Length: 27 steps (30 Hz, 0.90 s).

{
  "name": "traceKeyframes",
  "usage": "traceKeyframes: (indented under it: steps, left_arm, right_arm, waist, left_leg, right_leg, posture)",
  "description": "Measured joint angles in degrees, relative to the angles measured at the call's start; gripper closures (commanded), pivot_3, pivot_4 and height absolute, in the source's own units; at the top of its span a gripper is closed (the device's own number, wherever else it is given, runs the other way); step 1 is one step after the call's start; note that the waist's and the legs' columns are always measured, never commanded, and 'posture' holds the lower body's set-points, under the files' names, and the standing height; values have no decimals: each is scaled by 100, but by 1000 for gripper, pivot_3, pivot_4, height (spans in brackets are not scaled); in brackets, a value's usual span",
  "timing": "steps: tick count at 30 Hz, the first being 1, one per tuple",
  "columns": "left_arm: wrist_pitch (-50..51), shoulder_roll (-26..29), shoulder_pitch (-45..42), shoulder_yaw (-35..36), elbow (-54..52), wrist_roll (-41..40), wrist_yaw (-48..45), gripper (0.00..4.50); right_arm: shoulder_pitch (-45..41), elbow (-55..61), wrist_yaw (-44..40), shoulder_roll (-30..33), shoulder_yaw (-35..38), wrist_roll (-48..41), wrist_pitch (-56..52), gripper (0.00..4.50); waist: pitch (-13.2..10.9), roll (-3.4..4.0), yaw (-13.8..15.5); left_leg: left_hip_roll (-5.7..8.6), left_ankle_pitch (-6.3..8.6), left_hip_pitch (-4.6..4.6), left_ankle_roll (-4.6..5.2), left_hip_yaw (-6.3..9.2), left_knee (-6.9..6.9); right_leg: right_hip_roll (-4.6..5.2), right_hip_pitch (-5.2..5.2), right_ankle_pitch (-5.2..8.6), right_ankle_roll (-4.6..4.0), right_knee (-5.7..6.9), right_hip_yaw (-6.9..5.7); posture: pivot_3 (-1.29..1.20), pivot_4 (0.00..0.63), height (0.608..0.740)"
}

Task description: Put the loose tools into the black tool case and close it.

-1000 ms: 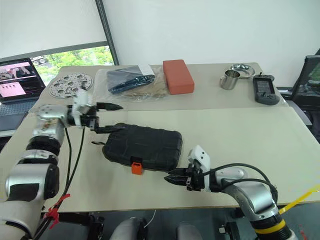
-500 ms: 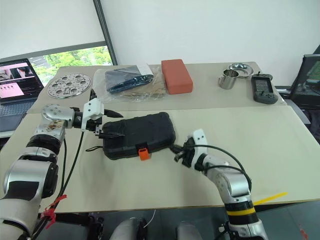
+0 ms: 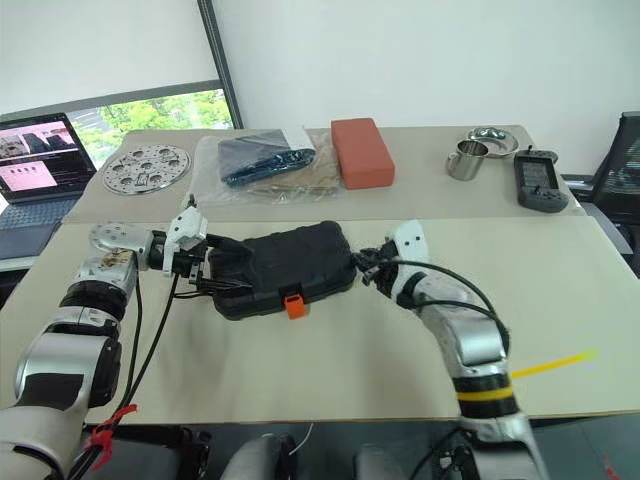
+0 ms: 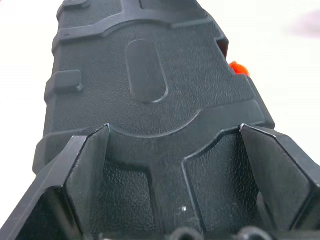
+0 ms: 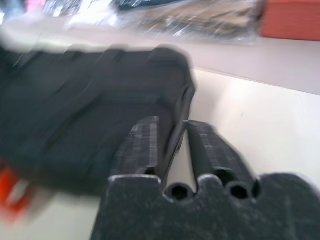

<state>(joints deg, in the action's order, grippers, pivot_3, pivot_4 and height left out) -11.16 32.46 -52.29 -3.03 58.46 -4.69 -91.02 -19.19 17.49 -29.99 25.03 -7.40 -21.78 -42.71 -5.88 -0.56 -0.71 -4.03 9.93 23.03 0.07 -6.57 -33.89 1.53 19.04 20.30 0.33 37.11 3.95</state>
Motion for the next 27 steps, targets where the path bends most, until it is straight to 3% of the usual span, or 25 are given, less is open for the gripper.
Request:
traceKeyframes:
  steps: [4, 6, 10, 18, 22, 27]
  left_arm:
    - [46, -103, 105, 38, -219, -38, 148, 0]
    - [125, -109, 163, 80, -284, -66, 300, 0]
    - [257, -140, 274, 160, -400, -151, 554, 0]
    - [461, -115, 369, 193, -642, -228, 759, 0]
    - [518, -102, 441, 198, -776, -235, 811, 0]
    - [508, -122, 486, 198, -846, -240, 921, 0]
  right_arm:
    - [428, 744, -117, 65, -873, -337, -1224, 816]
    - [460, 810, 249, -318, -1014, -276, -1500, 113]
    - [404, 751, 1071, -1148, -1169, 37, -1680, 52]
    - [220, 548, 2118, -2171, -1210, 493, -1798, 52]
    - [243, 518, 2458, -2369, -1230, 712, -1877, 1050]
    - [246, 556, 2566, -2365, -1384, 880, -1937, 2778]
  waist:
    - [15, -11, -62]
    - [14, -12, -68]
    - [13, -14, -34]
    - [14, -13, -13]
    - [14, -13, -20]
    - [14, -13, -21]
  left_leg:
    - [-30, -1, 3, -2, 3, 3]
    - [-31, -6, -4, -10, 2, 1]
    - [-34, -13, -5, -20, 2, -4]
    - [-29, -13, 10, -20, 1, -3]
    - [-30, -14, 9, -21, 1, -2]
    - [-29, -13, 10, -21, 2, -1]
  right_leg:
    - [-30, 13, 1, -1, -1, 0]
    - [-35, 12, 0, -1, 2, 0]
    - [-33, 13, 0, -2, 8, -4]
    - [-26, 24, 0, -2, 6, -7]
    - [-26, 25, 0, -2, 6, -7]
    - [-25, 25, 0, -2, 6, -8]
  posture:
    - [0, 150, 740]
    - [0, 150, 740]
    - [0, 150, 740]
    - [0, 150, 740]
    - [0, 150, 740]
    - [0, 150, 740]
